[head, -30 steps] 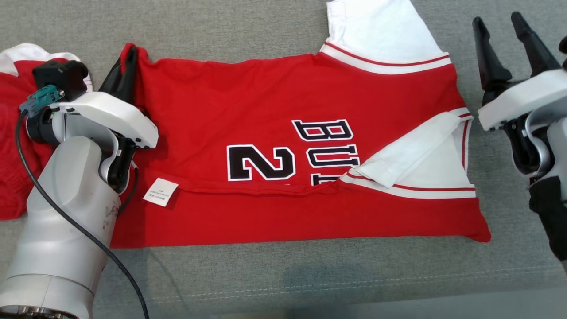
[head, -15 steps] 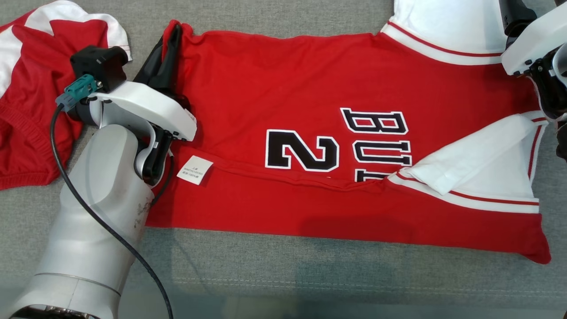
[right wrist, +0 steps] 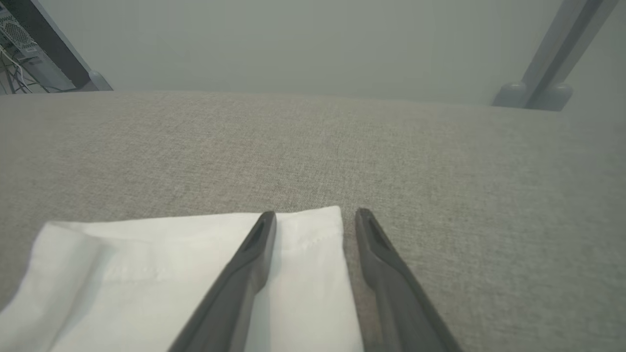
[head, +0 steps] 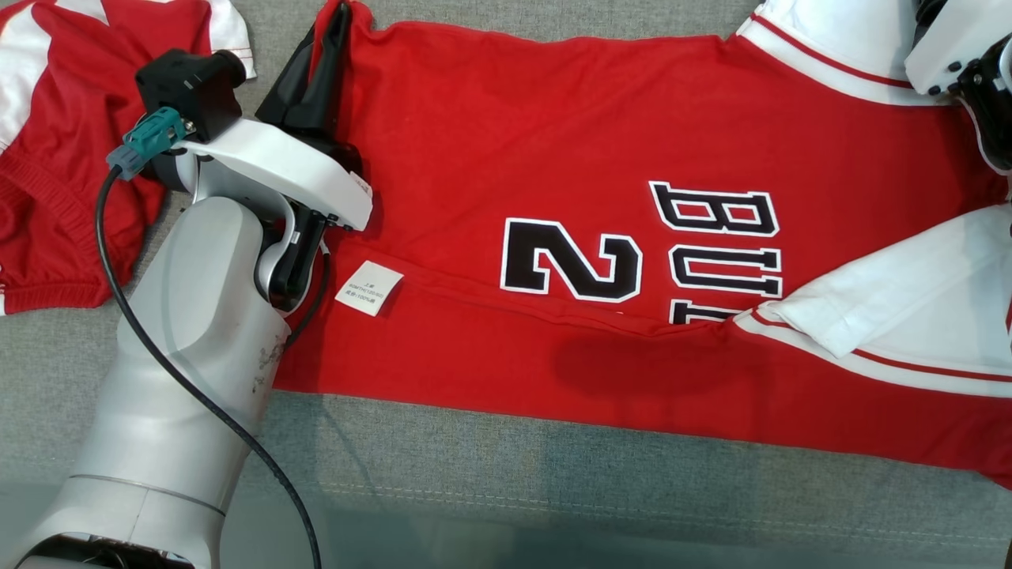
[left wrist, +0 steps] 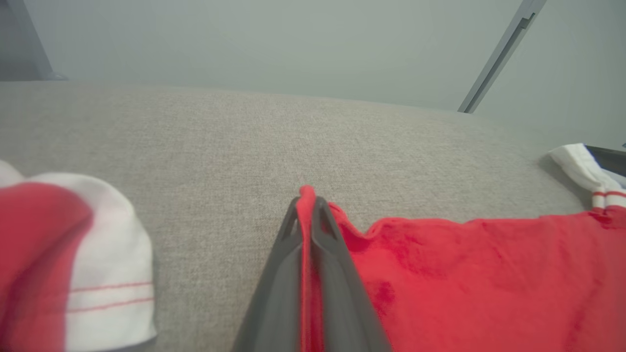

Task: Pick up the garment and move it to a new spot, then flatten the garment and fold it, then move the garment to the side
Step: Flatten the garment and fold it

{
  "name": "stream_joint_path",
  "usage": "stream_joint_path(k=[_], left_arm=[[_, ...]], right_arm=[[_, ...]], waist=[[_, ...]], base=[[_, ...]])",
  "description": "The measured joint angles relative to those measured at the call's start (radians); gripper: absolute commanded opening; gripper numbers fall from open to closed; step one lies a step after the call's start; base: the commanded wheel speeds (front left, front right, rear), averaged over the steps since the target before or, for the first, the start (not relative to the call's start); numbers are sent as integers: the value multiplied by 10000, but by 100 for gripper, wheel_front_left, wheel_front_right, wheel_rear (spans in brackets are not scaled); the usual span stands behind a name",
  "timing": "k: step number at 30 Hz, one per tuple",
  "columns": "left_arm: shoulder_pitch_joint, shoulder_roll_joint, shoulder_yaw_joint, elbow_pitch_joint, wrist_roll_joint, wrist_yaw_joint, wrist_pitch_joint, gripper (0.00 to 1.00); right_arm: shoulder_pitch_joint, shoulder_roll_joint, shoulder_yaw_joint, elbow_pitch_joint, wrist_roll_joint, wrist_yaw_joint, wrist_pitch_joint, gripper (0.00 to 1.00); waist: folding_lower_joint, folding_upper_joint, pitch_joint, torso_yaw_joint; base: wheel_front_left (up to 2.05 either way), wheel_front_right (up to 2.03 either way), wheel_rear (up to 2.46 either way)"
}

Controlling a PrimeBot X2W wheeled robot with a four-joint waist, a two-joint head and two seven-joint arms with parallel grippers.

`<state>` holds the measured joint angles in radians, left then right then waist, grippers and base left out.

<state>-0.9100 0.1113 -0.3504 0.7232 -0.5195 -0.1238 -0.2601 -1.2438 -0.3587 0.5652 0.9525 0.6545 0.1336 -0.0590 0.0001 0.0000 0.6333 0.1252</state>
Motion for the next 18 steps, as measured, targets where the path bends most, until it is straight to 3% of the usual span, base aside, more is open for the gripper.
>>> stream_joint_path(k=[1,3,8,18], left_arm=[[0,0,0,-17,0,2,-2,0],[-8,12,0,-38,0,0,-2,0],[-21,17,-4,-33,0,2,-15,0],[57,121,88,188,-13,0,-12,0]], right_arm=[[-51,-2,50,27,79,0,94,73],[-177,-4,207,81,259,0,205,57],[-295,-4,370,253,606,2,280,0],[-60,-81,654,-357,1733,0,-779,0]], waist=[[0,0,29,4],[0,0,78,4],[0,0,69,-6],[0,0,-302,-207]], base=[[0,0,0],[0,0,0],[0,0,0],[0,0,0]])
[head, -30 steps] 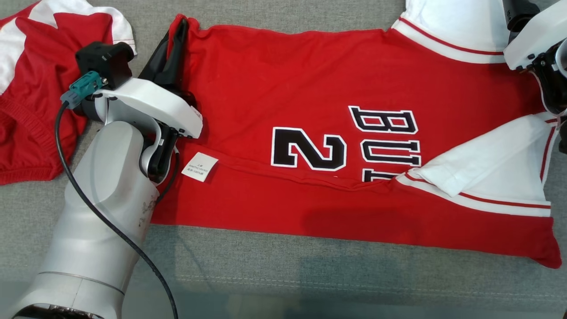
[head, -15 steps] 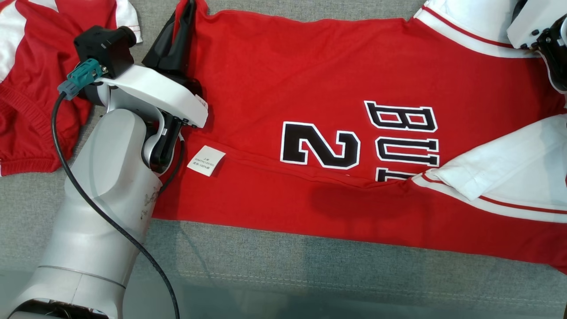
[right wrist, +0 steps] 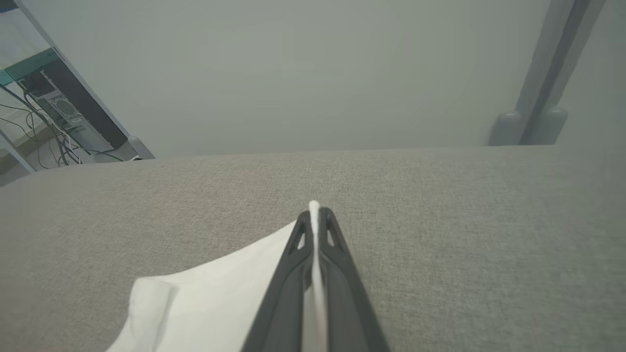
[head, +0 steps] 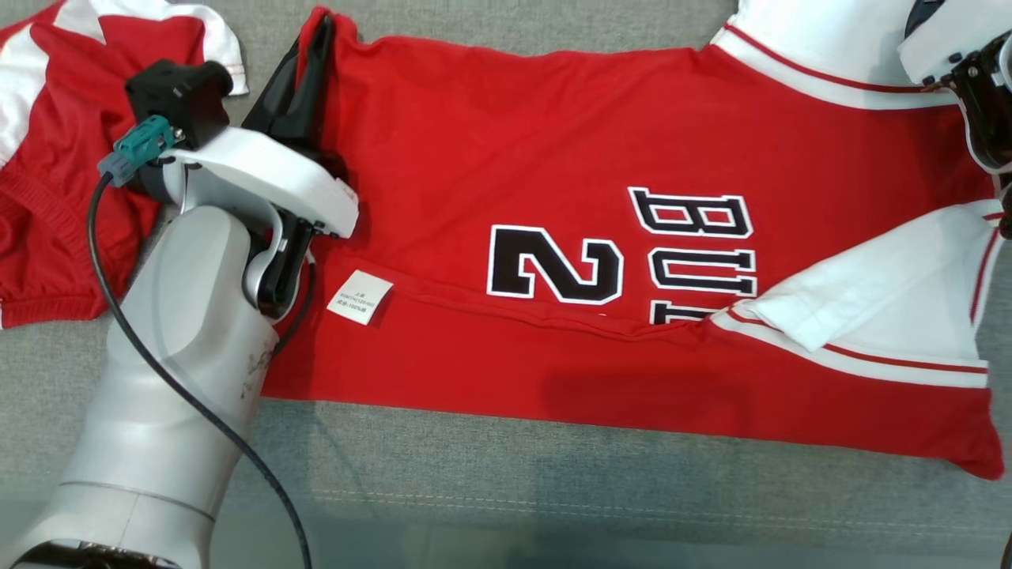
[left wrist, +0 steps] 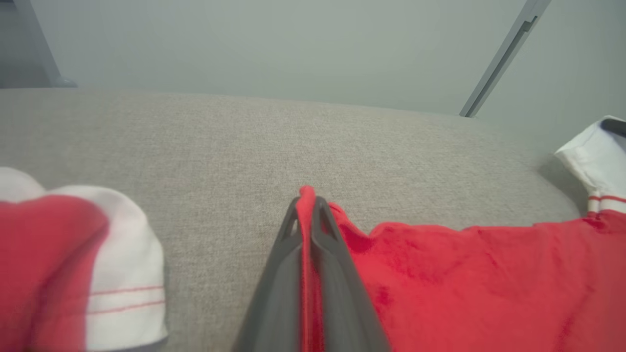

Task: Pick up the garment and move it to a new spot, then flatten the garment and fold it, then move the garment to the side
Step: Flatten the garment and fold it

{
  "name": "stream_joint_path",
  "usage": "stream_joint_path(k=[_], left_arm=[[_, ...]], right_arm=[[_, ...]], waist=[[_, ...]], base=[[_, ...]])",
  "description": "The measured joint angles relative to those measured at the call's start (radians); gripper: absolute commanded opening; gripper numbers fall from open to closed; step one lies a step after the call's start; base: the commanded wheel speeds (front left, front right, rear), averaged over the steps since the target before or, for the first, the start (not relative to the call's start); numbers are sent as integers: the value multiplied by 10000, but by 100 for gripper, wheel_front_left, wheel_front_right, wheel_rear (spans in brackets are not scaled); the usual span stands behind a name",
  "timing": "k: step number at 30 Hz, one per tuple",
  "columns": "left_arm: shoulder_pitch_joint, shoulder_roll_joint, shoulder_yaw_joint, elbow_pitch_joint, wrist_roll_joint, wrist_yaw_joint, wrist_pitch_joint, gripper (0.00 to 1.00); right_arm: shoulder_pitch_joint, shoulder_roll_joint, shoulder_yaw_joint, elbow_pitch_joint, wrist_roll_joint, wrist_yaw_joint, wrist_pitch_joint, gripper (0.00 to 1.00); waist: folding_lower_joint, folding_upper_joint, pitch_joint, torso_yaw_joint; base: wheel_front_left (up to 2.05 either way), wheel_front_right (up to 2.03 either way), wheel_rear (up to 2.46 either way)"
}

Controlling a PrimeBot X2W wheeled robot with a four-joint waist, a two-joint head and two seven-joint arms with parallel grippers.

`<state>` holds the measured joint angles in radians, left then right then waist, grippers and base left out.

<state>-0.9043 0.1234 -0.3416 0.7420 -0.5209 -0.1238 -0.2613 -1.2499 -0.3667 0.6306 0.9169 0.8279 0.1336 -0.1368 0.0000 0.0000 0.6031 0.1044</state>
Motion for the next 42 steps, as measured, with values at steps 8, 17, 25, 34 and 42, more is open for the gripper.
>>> stream_joint_path(k=[8,17,25,34,42], left_arm=[[697,608,56,267,-330,0,17,0],[1477,1225,-86,67,-934,0,27,0],[2193,1801,-786,-974,-1797,2,27,0],[3173,2226,-1427,-1475,-2644,2,29,0],[3862,2380,-1636,-1499,-2947,2,29,0]], right_arm=[[934,-690,299,-1162,1129,0,-309,0],[2056,-1129,849,-2460,2006,0,-479,0],[3207,-1528,1294,-3469,2717,0,-489,0],[4308,-2023,1546,-4295,3557,0,-677,0],[5304,-2445,1873,-5020,4178,0,-671,0]], waist=[[0,0,-617,-493],[0,0,-1387,-950],[0,0,-2069,-1050],[0,0,-2781,-1071],[0,0,-3290,-1131]], base=[[0,0,0],[0,0,0],[0,0,0],[0,0,0],[0,0,0]])
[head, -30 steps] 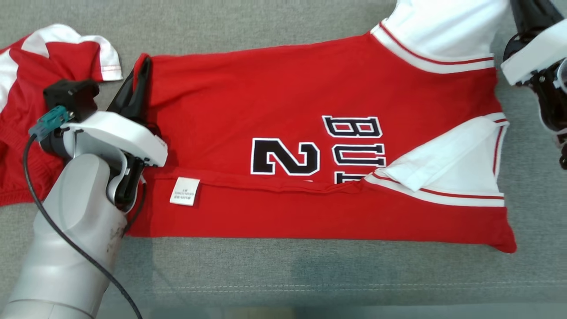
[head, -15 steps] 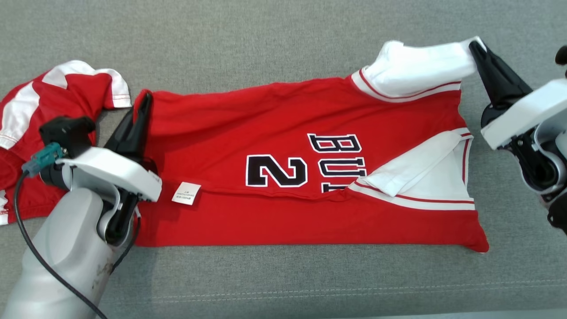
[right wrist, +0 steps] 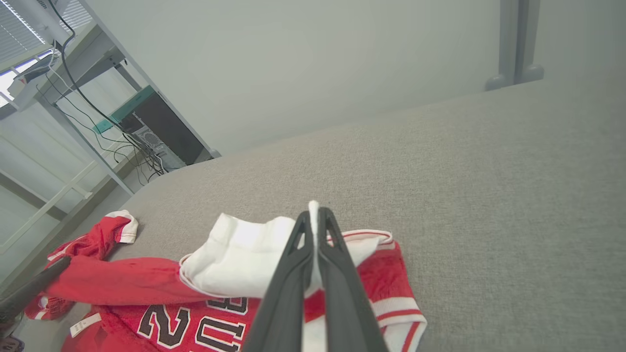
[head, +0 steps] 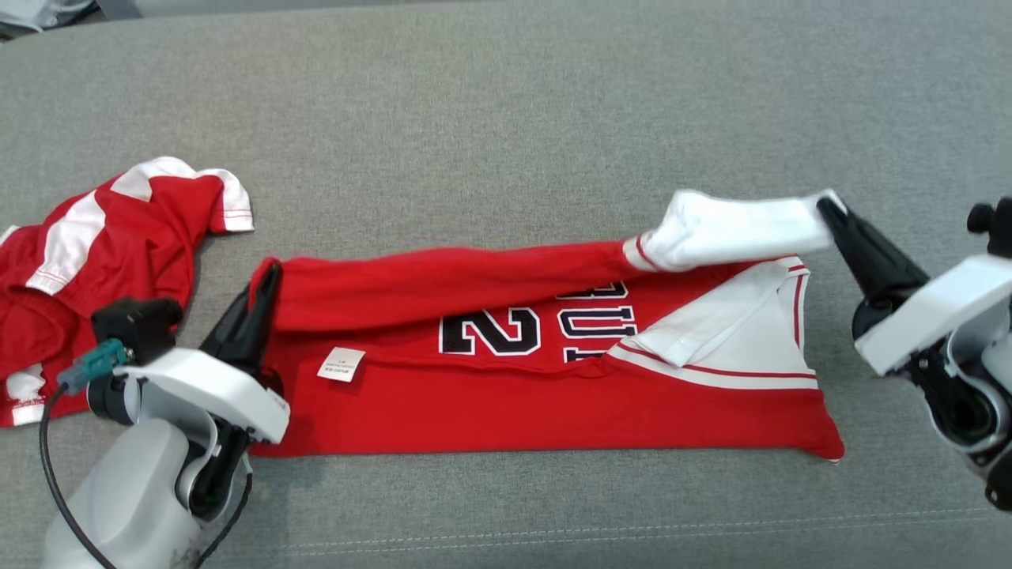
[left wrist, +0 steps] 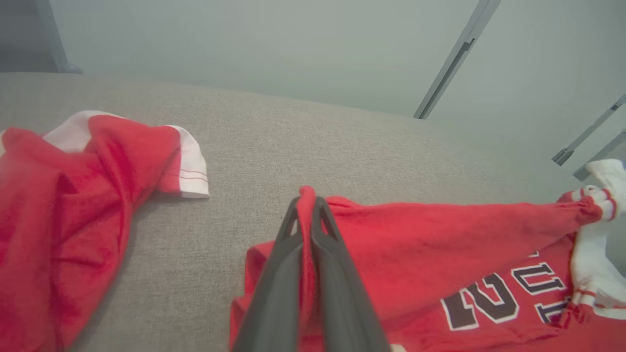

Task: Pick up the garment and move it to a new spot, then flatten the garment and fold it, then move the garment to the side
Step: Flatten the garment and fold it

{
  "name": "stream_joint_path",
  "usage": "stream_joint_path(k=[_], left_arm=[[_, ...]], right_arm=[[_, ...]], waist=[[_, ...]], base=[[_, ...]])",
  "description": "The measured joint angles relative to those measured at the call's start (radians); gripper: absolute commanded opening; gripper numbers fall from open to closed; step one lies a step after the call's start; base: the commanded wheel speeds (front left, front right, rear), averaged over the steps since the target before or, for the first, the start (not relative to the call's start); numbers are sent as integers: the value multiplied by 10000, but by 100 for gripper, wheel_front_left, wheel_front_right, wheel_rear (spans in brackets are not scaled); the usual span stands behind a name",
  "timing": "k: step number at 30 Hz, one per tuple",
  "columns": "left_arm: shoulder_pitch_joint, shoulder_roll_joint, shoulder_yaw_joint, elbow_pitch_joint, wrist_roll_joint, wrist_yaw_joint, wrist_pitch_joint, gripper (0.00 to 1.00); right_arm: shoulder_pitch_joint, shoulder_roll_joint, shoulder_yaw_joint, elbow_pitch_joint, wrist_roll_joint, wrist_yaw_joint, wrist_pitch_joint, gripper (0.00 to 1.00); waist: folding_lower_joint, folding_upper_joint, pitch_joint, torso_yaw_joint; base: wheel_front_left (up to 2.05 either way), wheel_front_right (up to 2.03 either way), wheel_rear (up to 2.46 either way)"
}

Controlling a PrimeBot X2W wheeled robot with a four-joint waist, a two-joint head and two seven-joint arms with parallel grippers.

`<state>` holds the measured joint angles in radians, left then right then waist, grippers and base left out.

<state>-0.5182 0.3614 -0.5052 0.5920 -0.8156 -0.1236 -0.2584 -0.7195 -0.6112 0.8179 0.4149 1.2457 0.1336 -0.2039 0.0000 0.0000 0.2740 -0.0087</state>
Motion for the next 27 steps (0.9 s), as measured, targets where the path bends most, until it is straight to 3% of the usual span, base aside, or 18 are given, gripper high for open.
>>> stream_joint_path(k=[24,25,26,27], left_arm=[[1533,-213,-466,176,-591,0,15,0],[1580,-244,-472,186,-591,0,15,12],[1640,-268,-477,219,-591,0,17,35],[1673,-278,-472,293,-591,0,17,79]], right_arm=[[2429,-433,650,-577,1371,0,0,0],[2432,-433,667,-581,1386,0,13,0],[2443,-433,683,-579,1432,0,27,15],[2472,-431,686,-575,1459,0,27,49]], waist=[[0,0,-950,-44],[0,0,-962,-54],[0,0,-974,-61],[0,0,-987,-66]], base=[[0,0,0],[0,0,0],[0,0,0],[0,0,0]])
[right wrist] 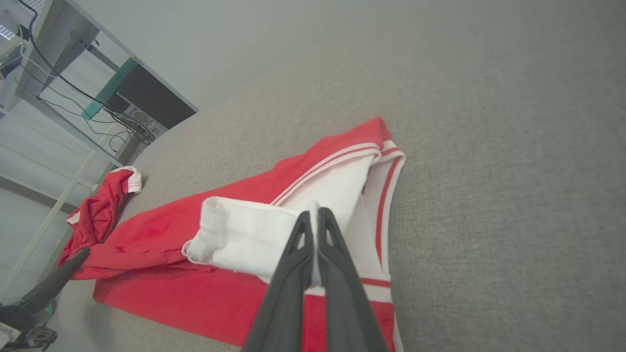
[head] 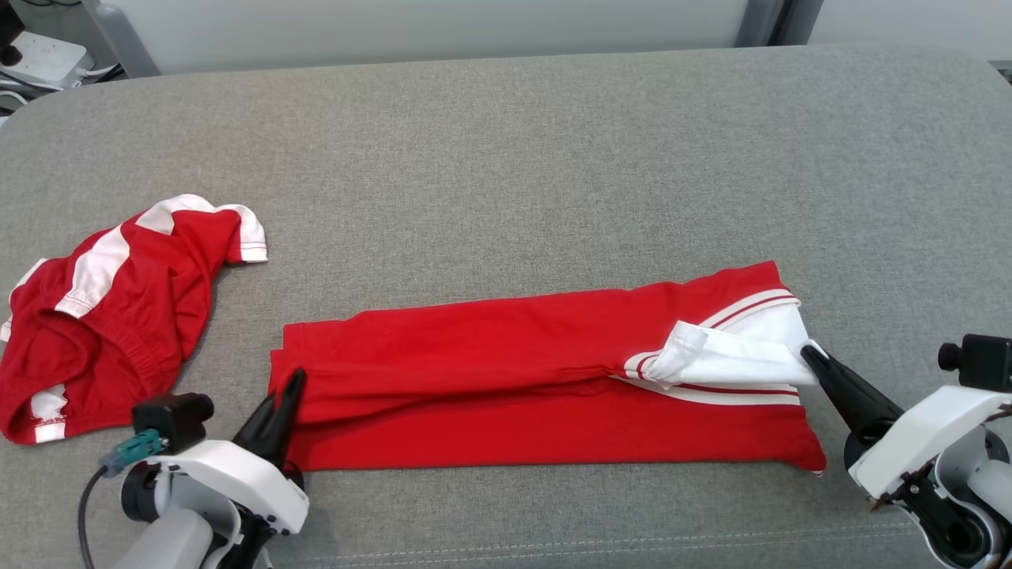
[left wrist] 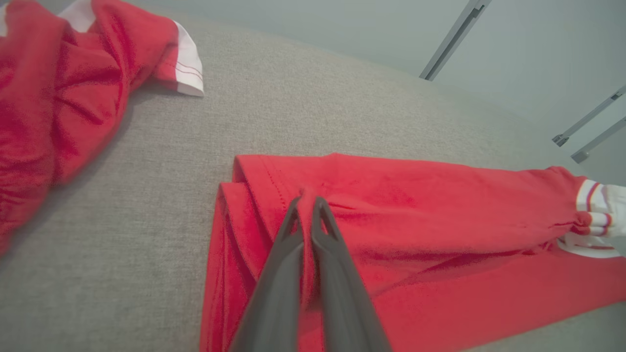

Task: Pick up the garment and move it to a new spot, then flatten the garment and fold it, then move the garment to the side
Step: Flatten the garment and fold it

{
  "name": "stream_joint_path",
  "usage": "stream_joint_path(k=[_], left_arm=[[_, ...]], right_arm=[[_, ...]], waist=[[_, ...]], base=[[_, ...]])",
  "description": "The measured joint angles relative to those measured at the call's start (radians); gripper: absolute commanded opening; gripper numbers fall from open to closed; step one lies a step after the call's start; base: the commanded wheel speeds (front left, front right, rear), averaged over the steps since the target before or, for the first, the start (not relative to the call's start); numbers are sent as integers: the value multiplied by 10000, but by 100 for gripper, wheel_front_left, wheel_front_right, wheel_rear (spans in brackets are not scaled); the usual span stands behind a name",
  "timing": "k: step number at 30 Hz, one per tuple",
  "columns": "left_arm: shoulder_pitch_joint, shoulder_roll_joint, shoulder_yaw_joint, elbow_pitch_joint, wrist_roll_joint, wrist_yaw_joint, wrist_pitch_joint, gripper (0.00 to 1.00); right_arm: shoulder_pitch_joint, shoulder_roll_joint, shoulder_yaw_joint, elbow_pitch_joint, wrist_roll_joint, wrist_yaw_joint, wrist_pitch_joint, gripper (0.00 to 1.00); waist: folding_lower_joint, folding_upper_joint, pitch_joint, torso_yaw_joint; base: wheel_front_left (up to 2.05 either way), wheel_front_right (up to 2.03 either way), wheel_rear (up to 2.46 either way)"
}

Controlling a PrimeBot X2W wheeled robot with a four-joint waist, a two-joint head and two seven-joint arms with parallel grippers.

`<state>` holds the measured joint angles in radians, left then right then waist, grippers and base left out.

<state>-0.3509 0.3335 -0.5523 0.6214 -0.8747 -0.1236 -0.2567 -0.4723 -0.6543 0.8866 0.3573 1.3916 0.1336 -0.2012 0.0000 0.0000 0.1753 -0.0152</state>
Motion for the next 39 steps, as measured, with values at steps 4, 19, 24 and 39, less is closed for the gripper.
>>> stream_joint_path(k=[4,19,24,39], left_arm=[[14,-6,577,81,270,0,6,100],[617,-972,2719,-717,2420,0,6,100],[616,-1114,2918,-1007,2765,0,6,100],[607,-1290,2959,-1325,2940,0,6,100]], right_arm=[[203,-4,-117,-2,288,0,-25,100],[508,570,-1712,1160,-341,-2,-464,100],[444,991,-1710,1778,-568,-2,-466,100],[-334,1406,-1281,2972,-516,2,38,100]], waist=[[0,0,-29,0],[0,0,112,173],[0,0,308,379],[0,0,897,1007]], base=[[0,0,0],[0,0,0],[0,0,0],[0,0,0]])
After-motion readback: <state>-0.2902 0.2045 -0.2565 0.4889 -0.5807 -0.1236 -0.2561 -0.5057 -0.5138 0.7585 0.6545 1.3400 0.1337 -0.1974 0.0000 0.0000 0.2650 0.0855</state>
